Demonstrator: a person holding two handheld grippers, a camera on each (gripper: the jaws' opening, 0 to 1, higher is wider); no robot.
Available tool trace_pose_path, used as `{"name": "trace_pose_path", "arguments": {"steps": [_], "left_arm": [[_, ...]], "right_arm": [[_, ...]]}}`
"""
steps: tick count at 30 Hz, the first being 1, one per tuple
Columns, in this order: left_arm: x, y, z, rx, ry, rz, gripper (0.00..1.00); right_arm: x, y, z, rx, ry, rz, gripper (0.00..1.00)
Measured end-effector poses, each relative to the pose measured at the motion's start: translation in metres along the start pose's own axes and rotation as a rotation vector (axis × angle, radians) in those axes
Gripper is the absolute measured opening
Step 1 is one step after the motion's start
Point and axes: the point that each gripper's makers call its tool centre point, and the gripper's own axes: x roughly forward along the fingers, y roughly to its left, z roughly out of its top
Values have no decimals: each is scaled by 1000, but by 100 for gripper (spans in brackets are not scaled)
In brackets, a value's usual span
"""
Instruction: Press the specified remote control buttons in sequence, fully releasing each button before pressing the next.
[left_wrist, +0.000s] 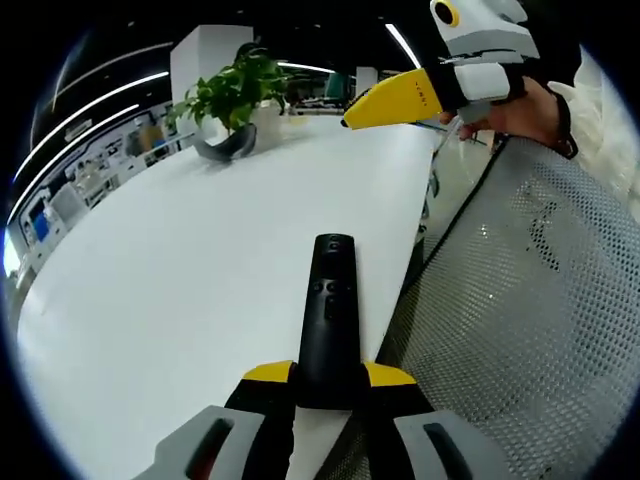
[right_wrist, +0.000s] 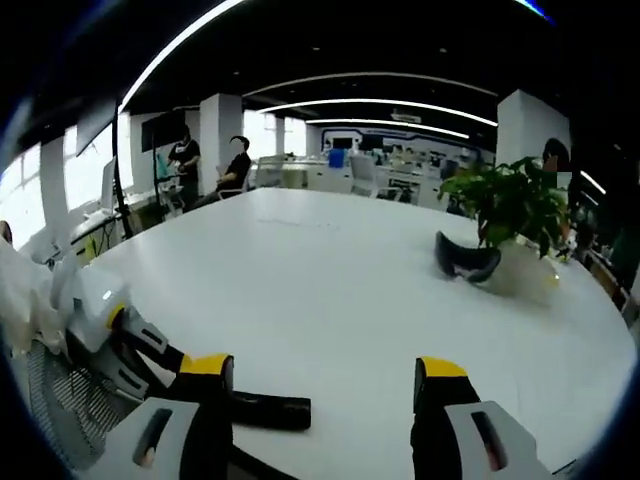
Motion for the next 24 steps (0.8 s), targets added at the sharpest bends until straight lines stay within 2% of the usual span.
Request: {"name": "trace_pose_path", "arguments": {"steps": [2, 6, 10, 14, 17, 24], "left_arm": [[0, -1, 0, 4, 5, -2, 24], [1, -1, 0, 8, 13, -5, 24], [4, 2, 0, -8, 18, 7, 24], [6, 4, 1, -23, 16, 22, 24], [6, 4, 0, -21, 21, 18, 24], [6, 3, 1, -18, 23, 19, 24]], "right_arm": [[-1, 1, 4, -50, -19, -9, 79], [1, -3, 8, -65, -32, -17, 85], [5, -4, 3, -29, -4, 30, 88], [10, -6, 0, -62, 12, 38, 91], [10, -5, -3, -51, 32, 57, 90], [5, 0, 7, -82, -30, 79, 89]]}}
